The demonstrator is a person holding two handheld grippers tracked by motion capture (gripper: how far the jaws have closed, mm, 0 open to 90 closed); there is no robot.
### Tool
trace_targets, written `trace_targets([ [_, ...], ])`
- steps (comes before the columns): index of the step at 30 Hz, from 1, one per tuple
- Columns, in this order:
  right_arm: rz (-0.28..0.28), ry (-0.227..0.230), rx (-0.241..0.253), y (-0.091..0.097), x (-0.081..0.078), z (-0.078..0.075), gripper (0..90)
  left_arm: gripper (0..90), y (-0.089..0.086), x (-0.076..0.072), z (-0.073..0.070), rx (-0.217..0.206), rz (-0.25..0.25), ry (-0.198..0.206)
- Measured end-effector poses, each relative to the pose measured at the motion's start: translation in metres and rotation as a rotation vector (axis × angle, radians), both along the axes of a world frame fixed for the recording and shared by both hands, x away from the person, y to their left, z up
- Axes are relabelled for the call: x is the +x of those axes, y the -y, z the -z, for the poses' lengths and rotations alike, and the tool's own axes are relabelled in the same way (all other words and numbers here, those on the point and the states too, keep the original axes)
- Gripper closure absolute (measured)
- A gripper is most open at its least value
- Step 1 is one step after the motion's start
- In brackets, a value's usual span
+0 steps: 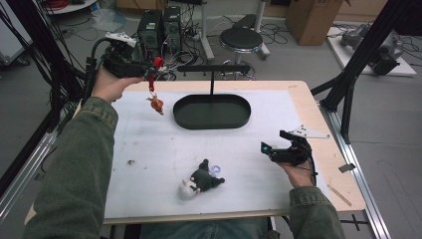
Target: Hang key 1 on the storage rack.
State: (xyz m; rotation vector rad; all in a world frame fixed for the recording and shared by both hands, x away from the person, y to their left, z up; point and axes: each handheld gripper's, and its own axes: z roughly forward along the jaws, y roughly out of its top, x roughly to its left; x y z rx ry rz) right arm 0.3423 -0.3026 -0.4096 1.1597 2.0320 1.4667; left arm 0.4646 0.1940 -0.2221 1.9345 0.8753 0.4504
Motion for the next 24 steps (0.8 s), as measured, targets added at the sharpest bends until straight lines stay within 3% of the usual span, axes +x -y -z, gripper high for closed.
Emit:
trace_targets([
  [5,0.001,-0.004,0.004,0.0,-0.001,-0.001,0.6,74.7,0.024,0.006,-0.009,0.019,0.023,0.018],
  [13,0.007,-0.004,0.019,0.004,-0.001,0.0,0.6,74.7,0.051,0.018,-0.023,0.029,0.009,0.057],
  [15,0.005,0.002,0.018,0.004,0.0,0.0,0.6,74.7,0.056,0.021,-0.025,0.026,0.015,0.056],
  [18,0.003,-0.004,0.023,0.005,0.001,0.001,0.6,74.7,0.064,0.027,-0.029,0.059,0.004,0.06],
  [24,0.001,-0.011,0.029,0.004,0.001,0.001,0.6,74.7,0.073,0.037,-0.032,0.055,-0.012,0.052],
])
